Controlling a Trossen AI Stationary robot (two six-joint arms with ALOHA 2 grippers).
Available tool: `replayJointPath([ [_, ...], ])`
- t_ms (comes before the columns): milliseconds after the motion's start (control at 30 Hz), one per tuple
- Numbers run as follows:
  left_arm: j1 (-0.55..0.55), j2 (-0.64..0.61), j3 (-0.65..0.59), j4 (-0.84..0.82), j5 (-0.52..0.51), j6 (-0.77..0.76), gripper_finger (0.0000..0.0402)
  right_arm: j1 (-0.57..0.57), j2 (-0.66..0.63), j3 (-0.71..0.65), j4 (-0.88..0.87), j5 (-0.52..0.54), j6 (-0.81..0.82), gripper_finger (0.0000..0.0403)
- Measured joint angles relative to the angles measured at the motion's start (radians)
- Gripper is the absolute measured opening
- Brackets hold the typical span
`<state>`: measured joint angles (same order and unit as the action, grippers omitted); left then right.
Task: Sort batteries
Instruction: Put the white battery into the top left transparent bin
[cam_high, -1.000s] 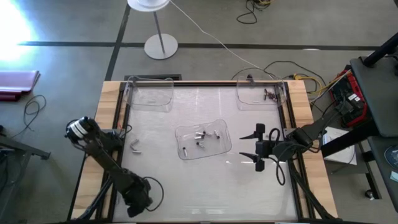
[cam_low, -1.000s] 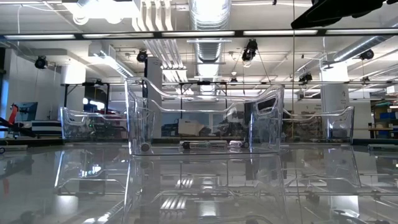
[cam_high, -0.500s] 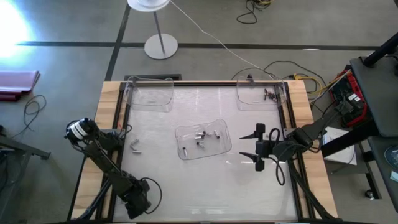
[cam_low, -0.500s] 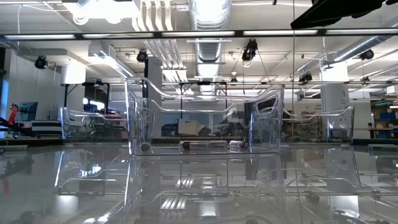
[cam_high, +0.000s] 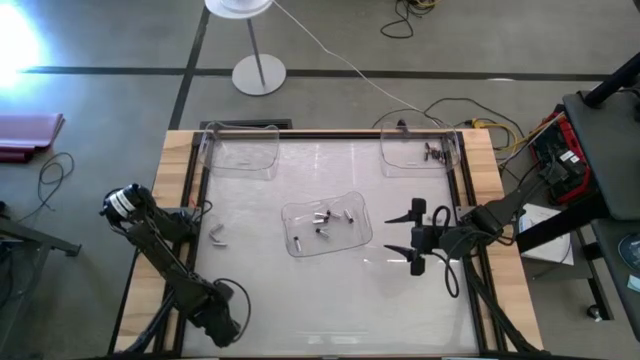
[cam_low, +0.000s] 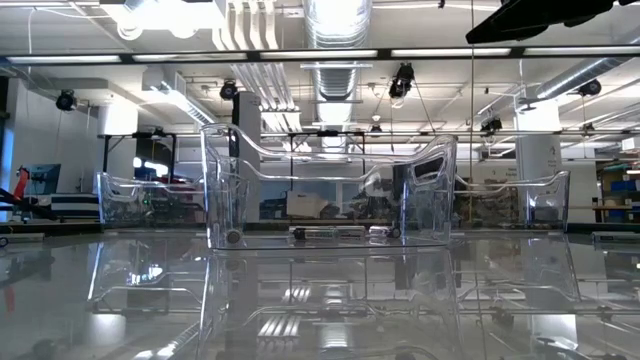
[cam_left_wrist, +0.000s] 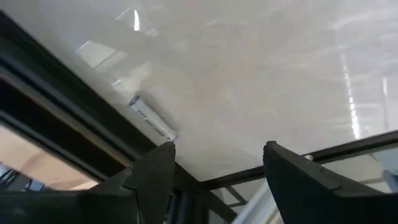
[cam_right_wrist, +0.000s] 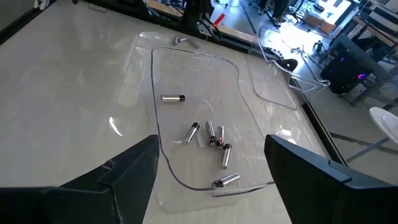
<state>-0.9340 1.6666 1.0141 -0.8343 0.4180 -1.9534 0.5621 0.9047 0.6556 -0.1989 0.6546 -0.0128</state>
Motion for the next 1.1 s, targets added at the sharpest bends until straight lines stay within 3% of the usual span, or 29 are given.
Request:
replayJointPath([
  [267, 0.000, 0.004, -0.038, -0.005, 0.056, 0.029, 0.0205, 0.000, 0.000, -0.004, -0.004, -0.001, 0.040, 0.0276],
  [500, 0.017, 0.004, -0.043, -0.017, 0.067, 0.177, 0.0200, 0.000, 0.000, -0.006, -0.004, -0.001, 0.040, 0.0286],
  [667, 0.027, 0.004, -0.074, -0.019, 0.190, 0.207, 0.0215, 0.000, 0.000, -0.006, -0.004, -0.001, 0.047, 0.0286],
  [867, 0.043, 0.005, -0.125, 0.052, 0.190, 0.191, 0.0245, 0.000, 0.000, -0.014, -0.005, -0.001, 0.046, 0.0276],
  [1100, 0.058, 0.006, -0.178, 0.094, 0.201, 0.181, 0.0243, 0.000, 0.000, -0.025, -0.005, -0.002, 0.047, 0.0281],
])
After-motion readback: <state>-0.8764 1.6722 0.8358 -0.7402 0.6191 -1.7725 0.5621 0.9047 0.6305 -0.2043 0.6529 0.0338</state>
